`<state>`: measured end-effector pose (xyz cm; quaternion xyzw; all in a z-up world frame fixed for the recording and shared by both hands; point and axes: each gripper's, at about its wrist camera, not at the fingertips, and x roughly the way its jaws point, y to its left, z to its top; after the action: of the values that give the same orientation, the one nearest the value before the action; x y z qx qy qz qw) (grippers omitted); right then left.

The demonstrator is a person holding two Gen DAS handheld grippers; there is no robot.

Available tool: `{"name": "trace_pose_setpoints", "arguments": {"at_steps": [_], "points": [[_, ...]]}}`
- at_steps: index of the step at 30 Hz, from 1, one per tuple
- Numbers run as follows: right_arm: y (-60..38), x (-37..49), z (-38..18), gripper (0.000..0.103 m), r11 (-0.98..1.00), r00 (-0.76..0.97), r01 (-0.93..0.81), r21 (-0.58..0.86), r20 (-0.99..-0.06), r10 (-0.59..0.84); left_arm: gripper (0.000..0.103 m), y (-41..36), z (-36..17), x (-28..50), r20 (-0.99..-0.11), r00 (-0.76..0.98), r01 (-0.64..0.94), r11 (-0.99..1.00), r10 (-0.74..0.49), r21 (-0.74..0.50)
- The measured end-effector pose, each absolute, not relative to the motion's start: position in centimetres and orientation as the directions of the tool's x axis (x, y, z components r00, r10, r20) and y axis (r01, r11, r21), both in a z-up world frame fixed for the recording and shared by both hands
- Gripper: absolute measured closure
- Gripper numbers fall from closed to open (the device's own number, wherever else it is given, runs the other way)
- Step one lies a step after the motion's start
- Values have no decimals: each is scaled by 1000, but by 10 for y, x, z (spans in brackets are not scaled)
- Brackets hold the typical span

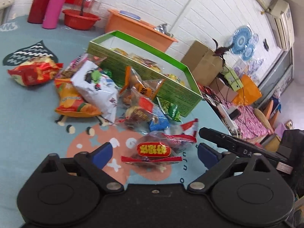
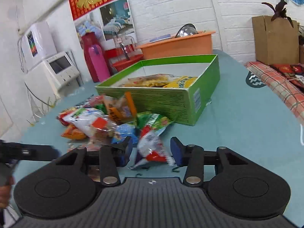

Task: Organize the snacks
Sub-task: 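Grasp the red-white candy pack with the left gripper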

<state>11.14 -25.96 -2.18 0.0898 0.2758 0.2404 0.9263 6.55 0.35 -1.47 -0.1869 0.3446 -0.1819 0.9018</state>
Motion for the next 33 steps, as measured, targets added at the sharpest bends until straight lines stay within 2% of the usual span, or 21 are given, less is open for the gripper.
{"name": "trace_pose_setpoints", "arguments": {"at_steps": [2,5,6,7,8,10,14,16,17,18,21,26,27,28,29,31,33], "points": [[-259,99,-17,20,885,756,-383,265,-460,465,0,0,-17,71,-548,687,212,853,-477,-476],[-257,87,-15,21,872,738,-411,267,-463,490,0,-1,-20,83,-539,687,212,845,-487,-491],[-253,85,-14,25,863,727,-429,268,-464,506,0,0,-21,88,-537,685,209,838,-493,-504],[-249,83,-14,27,852,716,-450,267,-462,523,21,3,-23,92,-537,674,204,827,-507,-524],[-243,83,-14,33,836,699,-477,273,-459,549,32,5,-25,95,-540,662,197,815,-520,-544],[-231,84,-13,40,820,690,-501,278,-443,572,41,12,-28,93,-524,656,193,792,-543,-580],[-214,89,-14,52,801,677,-530,278,-430,597,43,19,-27,84,-514,657,197,783,-552,-590],[-207,89,-19,56,803,663,-546,238,-464,588,43,19,-28,81,-522,651,199,788,-550,-582],[-206,89,-23,61,804,653,-546,234,-483,584,42,19,-30,80,-522,646,204,784,-557,-586],[-208,88,-28,65,806,642,-539,245,-499,582,38,19,-32,80,-520,640,205,779,-565,-593],[-216,86,-36,65,817,639,-506,276,-517,570,32,15,-35,80,-524,629,214,776,-575,-594],[-220,76,-34,57,822,654,-512,249,-507,561,26,6,-34,74,-533,619,244,786,-577,-569],[-221,74,-33,55,825,659,-511,243,-506,557,20,6,-33,72,-525,615,251,777,-589,-577],[-221,73,-33,54,826,660,-508,243,-506,555,8,7,-31,70,-510,614,261,765,-602,-589],[-223,72,-33,51,826,660,-507,245,-506,555,0,9,-28,69,-495,620,266,757,-608,-597],[-226,69,-32,43,827,661,-503,251,-504,555,0,11,-21,71,-478,642,264,759,-599,-595],[-227,66,-30,15,825,663,-505,252,-499,558,0,8,-17,78,-487,643,271,770,-592,-578]]}}
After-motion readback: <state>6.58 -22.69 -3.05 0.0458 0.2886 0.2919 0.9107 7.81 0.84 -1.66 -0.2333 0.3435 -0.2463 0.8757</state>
